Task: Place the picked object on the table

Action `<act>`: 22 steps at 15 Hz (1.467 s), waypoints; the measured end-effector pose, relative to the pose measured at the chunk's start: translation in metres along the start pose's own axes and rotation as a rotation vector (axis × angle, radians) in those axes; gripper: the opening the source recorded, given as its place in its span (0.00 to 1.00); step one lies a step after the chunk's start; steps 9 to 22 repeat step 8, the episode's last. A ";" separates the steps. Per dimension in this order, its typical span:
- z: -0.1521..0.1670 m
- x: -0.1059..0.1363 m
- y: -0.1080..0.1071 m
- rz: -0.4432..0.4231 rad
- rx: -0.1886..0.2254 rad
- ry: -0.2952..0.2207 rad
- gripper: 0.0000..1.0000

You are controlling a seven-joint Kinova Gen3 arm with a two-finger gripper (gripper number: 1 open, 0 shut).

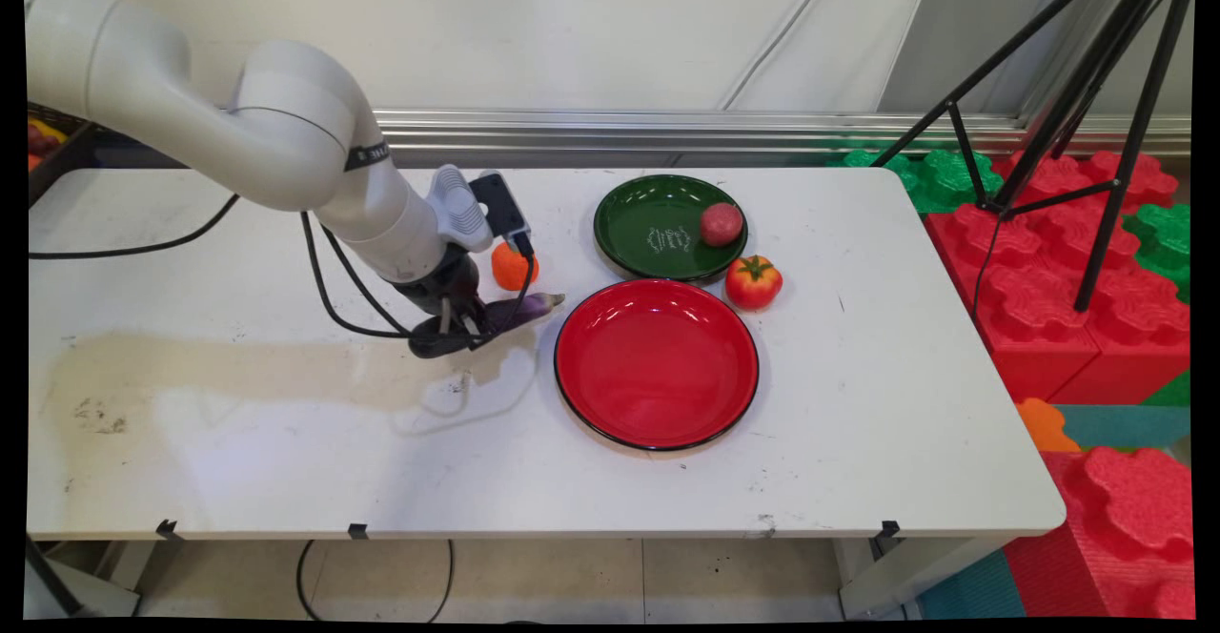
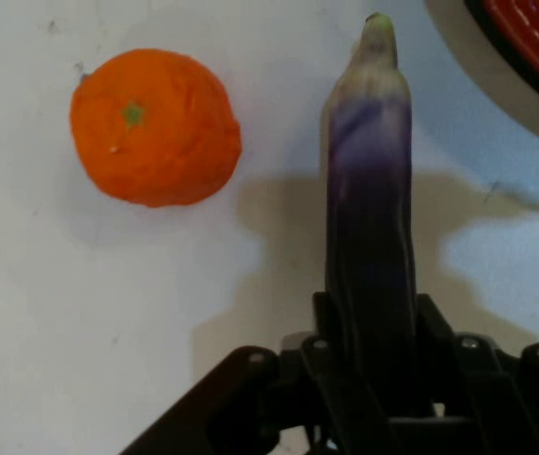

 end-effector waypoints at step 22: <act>0.003 -0.002 -0.009 0.049 -0.018 0.013 1.00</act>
